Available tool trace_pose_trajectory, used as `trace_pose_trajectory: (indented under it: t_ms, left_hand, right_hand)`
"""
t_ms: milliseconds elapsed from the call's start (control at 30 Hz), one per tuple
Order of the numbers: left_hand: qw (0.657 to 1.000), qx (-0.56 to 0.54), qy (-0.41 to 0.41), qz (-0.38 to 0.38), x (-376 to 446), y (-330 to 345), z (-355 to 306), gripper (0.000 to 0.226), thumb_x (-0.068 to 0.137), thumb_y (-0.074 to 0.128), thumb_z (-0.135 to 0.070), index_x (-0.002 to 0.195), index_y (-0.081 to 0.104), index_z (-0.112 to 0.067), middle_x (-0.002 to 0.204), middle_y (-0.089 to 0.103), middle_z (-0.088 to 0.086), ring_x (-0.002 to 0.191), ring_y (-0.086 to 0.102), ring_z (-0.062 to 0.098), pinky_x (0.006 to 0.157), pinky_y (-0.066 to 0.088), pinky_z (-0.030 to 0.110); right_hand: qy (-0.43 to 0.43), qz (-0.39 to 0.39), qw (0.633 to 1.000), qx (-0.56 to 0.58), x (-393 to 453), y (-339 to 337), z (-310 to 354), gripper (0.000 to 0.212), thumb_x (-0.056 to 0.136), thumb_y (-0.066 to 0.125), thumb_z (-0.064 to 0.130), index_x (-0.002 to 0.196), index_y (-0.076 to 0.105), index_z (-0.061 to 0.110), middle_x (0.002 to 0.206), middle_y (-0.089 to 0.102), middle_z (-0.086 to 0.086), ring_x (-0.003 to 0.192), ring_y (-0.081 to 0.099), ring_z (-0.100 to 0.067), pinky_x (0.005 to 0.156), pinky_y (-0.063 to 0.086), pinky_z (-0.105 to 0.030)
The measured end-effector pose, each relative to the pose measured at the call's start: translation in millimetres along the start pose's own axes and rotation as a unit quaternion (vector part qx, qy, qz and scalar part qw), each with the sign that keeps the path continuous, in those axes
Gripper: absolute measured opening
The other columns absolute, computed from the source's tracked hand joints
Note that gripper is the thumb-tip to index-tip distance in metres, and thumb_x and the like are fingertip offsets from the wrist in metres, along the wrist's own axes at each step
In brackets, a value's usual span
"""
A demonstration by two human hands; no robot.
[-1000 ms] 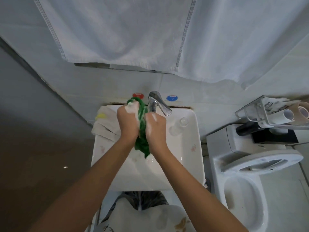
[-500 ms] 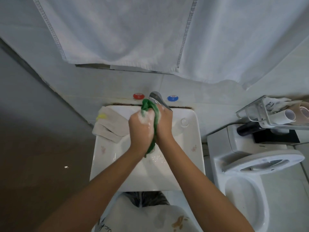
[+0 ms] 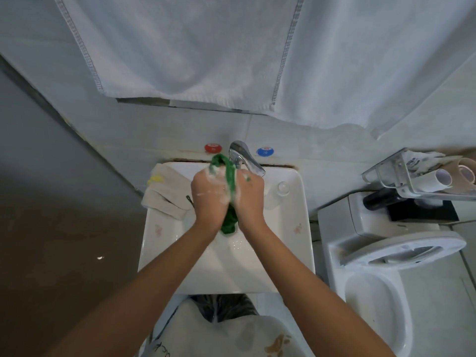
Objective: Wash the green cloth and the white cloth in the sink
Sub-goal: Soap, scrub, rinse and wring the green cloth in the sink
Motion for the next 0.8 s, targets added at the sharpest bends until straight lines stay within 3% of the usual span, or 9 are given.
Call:
trace_pose_trajectory:
  t_ms: [100, 267, 433, 600, 700, 800]
  left_hand:
    - [0.999, -0.025, 0.028, -0.011, -24, 1, -2, 0.043, 0.090, 0.051, -0.005, 0.053, 0.041, -0.024, 0.050, 0.041, -0.008, 0.046, 0.038, 0.005, 0.046, 0.032, 0.017]
    - [1.000, 0.013, -0.020, -0.011, 13, -4, 2, 0.043, 0.091, 0.048, -0.003, 0.054, 0.039, -0.020, 0.052, 0.040, -0.006, 0.046, 0.036, 0.004, 0.044, 0.032, 0.013]
    - [1.000, -0.004, 0.010, -0.014, -27, 3, 3, 0.042, 0.092, 0.051, -0.009, 0.053, 0.039, -0.021, 0.050, 0.038, -0.008, 0.045, 0.034, 0.006, 0.045, 0.029, 0.013]
    - [0.999, 0.002, -0.009, -0.039, -1, 0, 7, 0.036, 0.095, 0.050, -0.011, 0.059, 0.045, -0.018, 0.056, 0.047, -0.005, 0.048, 0.042, 0.005, 0.045, 0.034, 0.010]
    - [0.999, 0.001, 0.031, -0.040, -32, 6, 3, 0.031, 0.093, 0.052, -0.011, 0.062, 0.047, -0.014, 0.053, 0.042, -0.009, 0.048, 0.040, 0.003, 0.047, 0.034, 0.009]
    - [0.998, 0.011, 0.046, -0.047, -18, 3, 9, 0.029, 0.093, 0.053, -0.013, 0.065, 0.051, -0.012, 0.053, 0.042, -0.011, 0.048, 0.041, 0.002, 0.048, 0.035, 0.010]
  right_hand:
    - [0.004, -0.043, 0.999, 0.027, 14, 3, 2, 0.026, 0.085, 0.050, 0.004, 0.061, 0.044, -0.002, 0.058, 0.042, -0.008, 0.057, 0.036, -0.019, 0.055, 0.034, -0.033]
    - [0.000, -0.002, 1.000, -0.007, -8, 2, -4, 0.044, 0.091, 0.051, 0.009, 0.054, 0.032, 0.020, 0.051, 0.033, 0.004, 0.050, 0.028, -0.009, 0.048, 0.026, -0.023]
    - [0.001, -0.065, 0.998, -0.018, 16, 1, -4, 0.033, 0.088, 0.052, 0.006, 0.058, 0.042, 0.012, 0.052, 0.040, -0.001, 0.051, 0.033, -0.012, 0.050, 0.031, -0.028]
    - [-0.019, -0.041, 0.998, -0.035, -3, -1, -8, 0.043, 0.093, 0.053, 0.010, 0.054, 0.035, 0.019, 0.050, 0.036, 0.006, 0.048, 0.031, -0.007, 0.049, 0.028, -0.022]
    - [-0.013, -0.063, 0.998, -0.027, 17, -3, -5, 0.042, 0.091, 0.053, 0.009, 0.054, 0.039, 0.019, 0.050, 0.040, 0.004, 0.049, 0.035, -0.010, 0.052, 0.033, -0.028]
    - [-0.021, -0.044, 0.998, -0.045, 4, -3, -3, 0.040, 0.094, 0.052, 0.010, 0.057, 0.039, 0.019, 0.051, 0.040, 0.006, 0.045, 0.033, -0.003, 0.049, 0.031, -0.021]
Point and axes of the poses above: each hand's wrist, its own x-axis towards the middle knuckle, its own y-axis out of the palm, z = x × y, the point moved 1 cm from there along x, towards the middle knuckle
